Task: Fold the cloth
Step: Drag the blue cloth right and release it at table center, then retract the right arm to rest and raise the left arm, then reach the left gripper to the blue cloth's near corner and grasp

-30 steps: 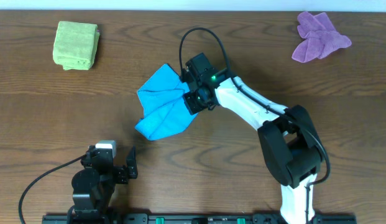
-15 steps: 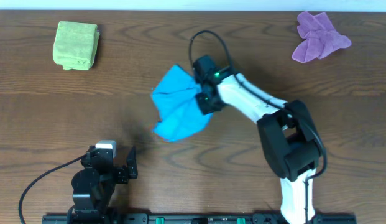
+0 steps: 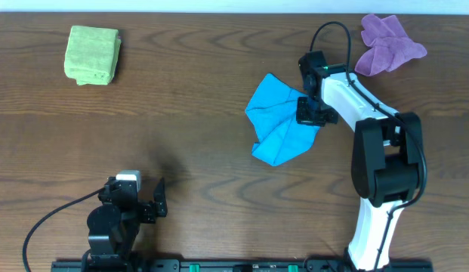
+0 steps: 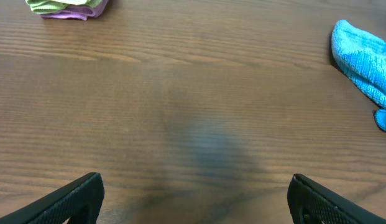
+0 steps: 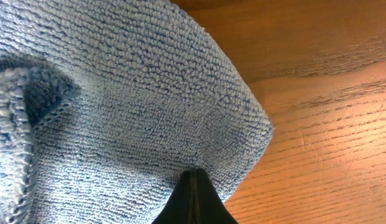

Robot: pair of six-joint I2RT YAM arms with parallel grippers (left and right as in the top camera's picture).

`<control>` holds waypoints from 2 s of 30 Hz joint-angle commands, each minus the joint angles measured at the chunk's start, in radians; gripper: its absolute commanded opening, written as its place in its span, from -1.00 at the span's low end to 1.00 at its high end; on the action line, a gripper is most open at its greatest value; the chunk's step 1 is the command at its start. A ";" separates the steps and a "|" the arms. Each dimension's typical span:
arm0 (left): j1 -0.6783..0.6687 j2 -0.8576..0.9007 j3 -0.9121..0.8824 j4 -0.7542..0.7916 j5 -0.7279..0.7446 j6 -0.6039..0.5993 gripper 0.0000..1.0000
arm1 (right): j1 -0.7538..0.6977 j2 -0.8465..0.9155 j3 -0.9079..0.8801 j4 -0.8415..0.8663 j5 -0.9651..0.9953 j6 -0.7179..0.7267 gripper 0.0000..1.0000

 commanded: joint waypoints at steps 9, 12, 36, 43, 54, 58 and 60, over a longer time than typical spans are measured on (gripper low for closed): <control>-0.002 -0.006 -0.010 0.003 -0.004 -0.003 0.91 | 0.018 -0.245 0.031 -0.086 -0.116 -0.005 0.00; -0.002 -0.006 -0.010 0.040 -0.023 0.000 0.91 | 0.018 -0.401 0.030 -0.155 -0.114 -0.016 0.08; -0.048 0.000 -0.011 0.521 0.687 -0.731 0.91 | 0.126 -1.446 -0.091 -0.624 -0.320 -0.026 0.34; -0.203 0.109 -0.010 0.670 0.550 -0.685 0.91 | 0.126 -1.466 -0.093 -0.629 -0.348 -0.026 0.36; -0.475 0.653 0.101 0.794 0.270 -0.463 0.91 | 0.126 -1.466 -0.093 -0.609 -0.344 -0.026 0.36; -0.514 0.877 0.229 0.793 0.245 -0.379 0.91 | 0.126 -1.466 -0.093 -0.605 -0.344 -0.027 0.35; -0.533 0.992 0.304 0.790 0.238 -0.336 0.92 | 0.126 -1.466 -0.093 -0.603 -0.343 -0.027 0.35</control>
